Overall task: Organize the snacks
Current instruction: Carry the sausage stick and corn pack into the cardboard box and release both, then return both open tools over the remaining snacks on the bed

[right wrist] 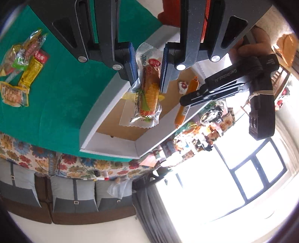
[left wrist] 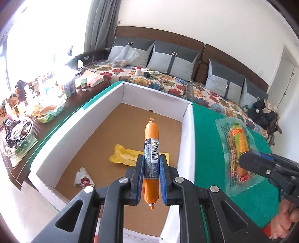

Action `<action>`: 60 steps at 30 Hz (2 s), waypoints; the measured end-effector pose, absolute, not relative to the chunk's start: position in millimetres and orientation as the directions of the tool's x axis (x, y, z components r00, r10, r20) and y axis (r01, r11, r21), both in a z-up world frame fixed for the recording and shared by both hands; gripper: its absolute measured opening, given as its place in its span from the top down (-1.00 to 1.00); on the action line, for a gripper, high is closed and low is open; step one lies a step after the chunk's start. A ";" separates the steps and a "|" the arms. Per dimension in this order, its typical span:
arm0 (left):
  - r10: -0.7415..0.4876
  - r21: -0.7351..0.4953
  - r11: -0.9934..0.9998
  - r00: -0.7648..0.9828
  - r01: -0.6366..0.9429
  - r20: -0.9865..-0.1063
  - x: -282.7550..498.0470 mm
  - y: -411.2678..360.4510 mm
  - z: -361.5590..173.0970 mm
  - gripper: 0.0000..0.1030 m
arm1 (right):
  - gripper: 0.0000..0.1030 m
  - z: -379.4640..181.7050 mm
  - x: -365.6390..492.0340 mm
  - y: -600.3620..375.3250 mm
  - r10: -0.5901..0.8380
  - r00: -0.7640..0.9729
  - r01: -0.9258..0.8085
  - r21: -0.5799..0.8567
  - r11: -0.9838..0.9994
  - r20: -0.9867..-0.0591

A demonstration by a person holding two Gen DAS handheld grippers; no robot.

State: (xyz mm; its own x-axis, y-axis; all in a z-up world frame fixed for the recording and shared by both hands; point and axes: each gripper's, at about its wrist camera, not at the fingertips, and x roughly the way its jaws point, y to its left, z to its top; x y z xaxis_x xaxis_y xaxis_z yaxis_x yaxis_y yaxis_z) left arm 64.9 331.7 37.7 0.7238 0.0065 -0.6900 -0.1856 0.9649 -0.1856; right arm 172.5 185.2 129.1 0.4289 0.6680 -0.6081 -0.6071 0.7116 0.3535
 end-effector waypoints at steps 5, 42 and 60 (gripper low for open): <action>0.086 -0.142 0.942 0.626 -0.305 -0.775 65.4 365.6 -10.2 -0.24 | -0.10 111.5 186.6 233.0 0.658 0.367 -0.626 0.349 0.698 -0.658; -0.028 -0.045 0.999 0.539 -0.019 -0.842 203.9 61.5 -139.0 -0.99 | -0.40 -66.3 188.1 -216.2 -0.041 0.567 0.121 0.034 0.992 -0.823; -0.009 -0.011 1.000 0.578 0.001 -0.816 204.3 62.6 -140.7 -1.00 | -0.71 -76.1 190.6 -213.6 -0.054 0.577 0.127 0.024 0.992 -0.815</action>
